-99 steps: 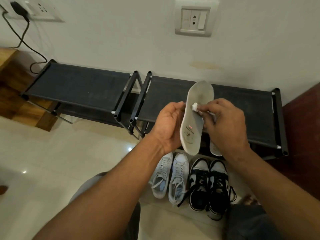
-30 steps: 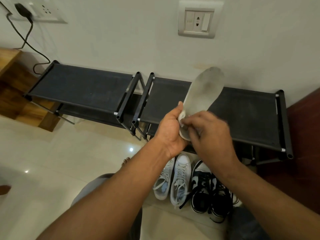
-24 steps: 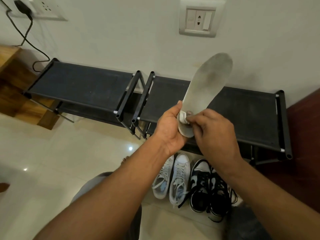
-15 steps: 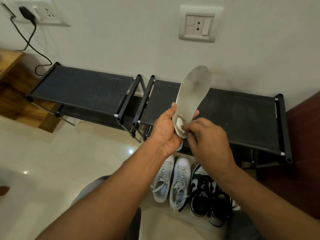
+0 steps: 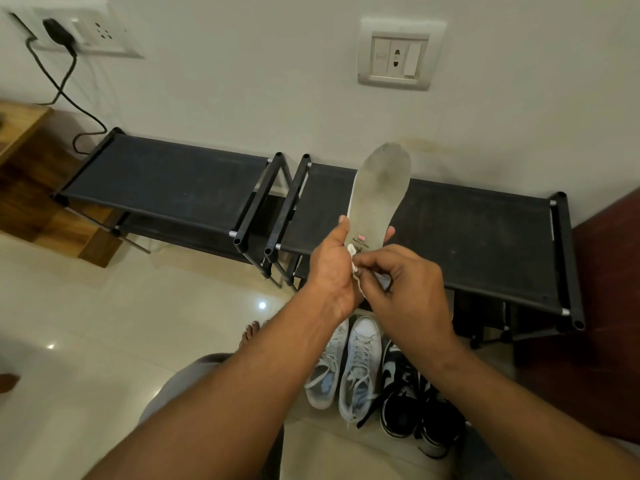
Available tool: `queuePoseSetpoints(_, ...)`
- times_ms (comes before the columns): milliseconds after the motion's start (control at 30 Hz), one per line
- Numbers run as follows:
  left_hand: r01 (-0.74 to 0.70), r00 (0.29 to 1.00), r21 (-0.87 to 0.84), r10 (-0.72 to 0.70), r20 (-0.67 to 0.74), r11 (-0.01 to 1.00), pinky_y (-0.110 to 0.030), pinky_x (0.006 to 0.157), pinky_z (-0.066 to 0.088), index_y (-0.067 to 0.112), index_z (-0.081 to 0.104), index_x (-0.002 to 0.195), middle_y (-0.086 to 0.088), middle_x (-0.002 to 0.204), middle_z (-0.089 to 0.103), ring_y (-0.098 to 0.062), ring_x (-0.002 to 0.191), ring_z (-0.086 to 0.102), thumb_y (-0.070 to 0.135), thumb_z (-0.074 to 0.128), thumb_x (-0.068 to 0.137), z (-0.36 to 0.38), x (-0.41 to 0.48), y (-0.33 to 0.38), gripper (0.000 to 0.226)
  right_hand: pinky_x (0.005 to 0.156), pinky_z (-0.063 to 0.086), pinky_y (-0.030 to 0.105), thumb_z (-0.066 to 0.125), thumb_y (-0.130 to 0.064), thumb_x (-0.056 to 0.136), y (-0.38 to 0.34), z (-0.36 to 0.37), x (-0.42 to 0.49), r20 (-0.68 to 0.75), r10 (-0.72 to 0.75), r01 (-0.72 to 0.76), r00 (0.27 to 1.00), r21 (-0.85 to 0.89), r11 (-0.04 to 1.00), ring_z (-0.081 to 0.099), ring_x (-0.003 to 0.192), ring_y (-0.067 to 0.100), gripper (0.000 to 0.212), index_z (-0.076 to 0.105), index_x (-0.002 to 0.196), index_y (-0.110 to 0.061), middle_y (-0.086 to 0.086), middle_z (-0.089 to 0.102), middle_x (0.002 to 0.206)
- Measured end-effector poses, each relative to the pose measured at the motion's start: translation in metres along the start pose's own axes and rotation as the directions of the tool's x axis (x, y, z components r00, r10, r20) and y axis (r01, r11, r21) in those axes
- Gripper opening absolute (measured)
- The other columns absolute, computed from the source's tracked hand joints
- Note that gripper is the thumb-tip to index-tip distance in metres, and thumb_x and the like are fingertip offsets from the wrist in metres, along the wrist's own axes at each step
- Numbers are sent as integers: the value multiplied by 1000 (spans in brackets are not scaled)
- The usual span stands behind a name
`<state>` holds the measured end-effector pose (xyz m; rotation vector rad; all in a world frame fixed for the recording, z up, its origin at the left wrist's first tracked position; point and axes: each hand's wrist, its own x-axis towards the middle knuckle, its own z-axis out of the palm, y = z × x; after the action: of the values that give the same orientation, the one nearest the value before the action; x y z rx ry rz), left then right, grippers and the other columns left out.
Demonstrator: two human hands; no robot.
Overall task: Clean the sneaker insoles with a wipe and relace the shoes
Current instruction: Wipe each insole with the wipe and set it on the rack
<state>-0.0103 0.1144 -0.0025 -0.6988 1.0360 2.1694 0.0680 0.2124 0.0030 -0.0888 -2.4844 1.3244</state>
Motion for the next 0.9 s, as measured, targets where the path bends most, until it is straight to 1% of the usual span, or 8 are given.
queuePoseSetpoints(67, -8, 1000, -11, 7, -7, 1000, -37, 88, 64, -1, 65, 138, -27, 133, 70, -32, 112, 71, 55, 43, 110, 2, 0, -4, 67, 87, 55, 16, 77, -1, 87, -2, 1, 0, -21, 9, -9, 1000, 15, 1000, 70, 93, 0, 21, 81, 100, -17, -10, 74, 94)
queuePoseSetpoints(233, 38, 999, -24, -38, -18, 999, -43, 101, 58, 0, 64, 140, -24, 135, 70, -32, 124, 71, 55, 54, 105, 5, -5, -23, 66, 87, 56, 19, 77, -2, 87, 4, 2, 5, -75, 54, -54, 996, 1, 999, 70, 92, 0, 22, 82, 100, -20, -12, 75, 94)
queuePoseSetpoints(367, 11, 998, -29, -12, -60, 1000, -35, 76, 64, 1, 69, 134, -16, 124, 76, -27, 106, 77, 48, 53, 109, 5, -5, -28, 56, 81, 57, 25, 76, -3, 87, 15, 4, 10, -70, 41, -45, 997, -59, 997, 68, 86, 3, 20, 79, 97, -20, -11, 71, 91)
queuePoseSetpoints(533, -1, 997, 39, 4, -78, 999, -44, 105, 57, 1, 66, 137, -21, 133, 72, -33, 125, 70, 41, 48, 112, 9, -12, -32, 51, 77, 60, 34, 75, -11, 91, 38, -4, 21, -46, -60, 48, 997, -233, 971, 67, 84, 12, 11, 77, 99, -18, -6, 68, 94)
queuePoseSetpoints(633, -14, 999, 122, 19, -43, 992, -41, 91, 63, 4, 66, 139, -20, 129, 74, -33, 121, 71, 35, 48, 113, 9, -14, -36, 44, 73, 59, 38, 72, -17, 95, 58, -17, 31, -50, -62, 41, 997, -348, 936, 66, 83, 15, 8, 77, 101, -18, -3, 68, 94)
queuePoseSetpoints(733, -22, 1000, 206, 19, 19, 978, -43, 82, 66, 5, 63, 139, -20, 125, 76, -32, 113, 74, 33, 45, 114, 10, -18, -36, 41, 79, 58, 35, 70, -14, 96, 74, -33, 40, -130, 28, -74, 991, -360, 930, 66, 85, 13, 13, 78, 105, -18, -2, 70, 98)
queuePoseSetpoints(800, -33, 997, 236, 17, 70, 971, -44, 90, 63, 5, 60, 141, -20, 126, 75, -34, 119, 73, 30, 42, 116, 10, -21, -32, 40, 84, 58, 29, 70, -16, 96, 84, -43, 45, -177, 198, -236, 964, -231, 944, 67, 88, 4, 15, 77, 108, -23, -11, 72, 97)
queuePoseSetpoints(900, -70, 988, 218, 38, 148, 973, -42, 96, 62, 6, 55, 145, -22, 129, 73, -35, 121, 72, 15, 45, 114, 8, -20, -25, 34, 82, 60, 29, 71, -21, 98, 89, -51, 51, -161, 492, -444, 856, 260, 857, 71, 88, 3, 14, 74, 106, -31, -13, 75, 93)
